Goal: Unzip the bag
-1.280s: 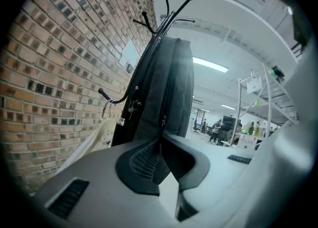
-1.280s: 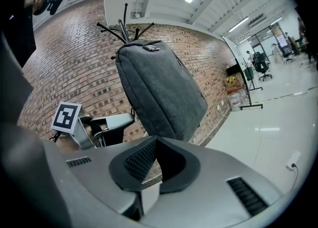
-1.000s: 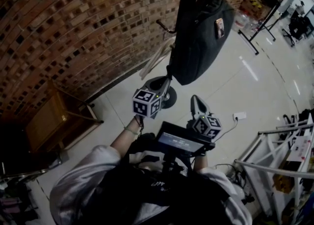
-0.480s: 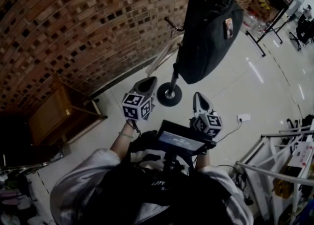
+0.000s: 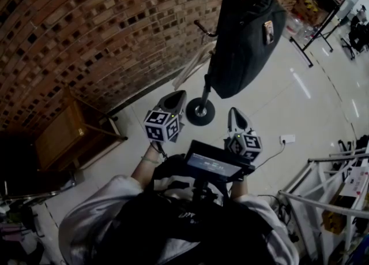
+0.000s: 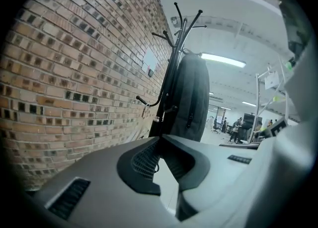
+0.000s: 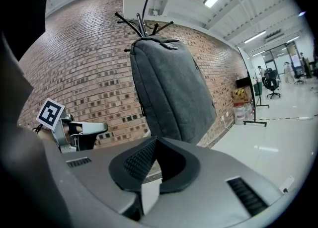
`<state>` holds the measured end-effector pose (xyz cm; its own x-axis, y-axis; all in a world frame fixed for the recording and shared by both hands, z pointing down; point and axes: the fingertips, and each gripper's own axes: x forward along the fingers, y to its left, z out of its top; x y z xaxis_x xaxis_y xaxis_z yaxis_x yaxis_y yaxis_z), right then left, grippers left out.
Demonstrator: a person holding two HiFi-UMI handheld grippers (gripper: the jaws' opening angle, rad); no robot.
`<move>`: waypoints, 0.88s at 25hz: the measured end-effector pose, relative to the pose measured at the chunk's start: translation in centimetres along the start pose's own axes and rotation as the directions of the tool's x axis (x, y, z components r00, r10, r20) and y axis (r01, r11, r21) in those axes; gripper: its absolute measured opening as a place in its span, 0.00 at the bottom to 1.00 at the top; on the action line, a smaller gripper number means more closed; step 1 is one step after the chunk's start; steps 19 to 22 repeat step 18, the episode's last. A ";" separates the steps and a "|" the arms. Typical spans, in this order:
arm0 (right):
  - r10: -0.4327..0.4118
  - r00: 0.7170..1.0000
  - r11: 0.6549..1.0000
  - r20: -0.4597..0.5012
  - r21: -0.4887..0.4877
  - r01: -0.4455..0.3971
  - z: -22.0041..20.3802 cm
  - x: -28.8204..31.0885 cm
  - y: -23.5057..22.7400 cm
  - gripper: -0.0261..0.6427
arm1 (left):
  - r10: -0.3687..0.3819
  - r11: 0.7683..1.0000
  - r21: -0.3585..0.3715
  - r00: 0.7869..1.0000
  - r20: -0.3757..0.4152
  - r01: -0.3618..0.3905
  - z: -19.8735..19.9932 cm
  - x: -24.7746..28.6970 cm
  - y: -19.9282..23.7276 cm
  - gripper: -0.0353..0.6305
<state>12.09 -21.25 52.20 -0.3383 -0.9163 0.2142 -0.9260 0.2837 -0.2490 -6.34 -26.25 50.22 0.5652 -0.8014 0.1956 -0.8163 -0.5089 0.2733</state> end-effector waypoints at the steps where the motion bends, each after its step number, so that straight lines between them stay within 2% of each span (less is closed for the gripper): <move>1: 0.002 1.000 1.000 0.001 0.000 -0.002 0.0 0.0 0.1 0.02 | 0.002 1.000 -0.004 1.000 0.003 -0.002 0.1 -0.1 0.0 0.07; 22: 0.010 1.000 1.000 0.006 0.007 -0.010 -0.3 0.8 0.7 0.02 | 0.013 0.999 -0.045 1.000 0.013 -0.013 0.1 -0.8 1.1 0.07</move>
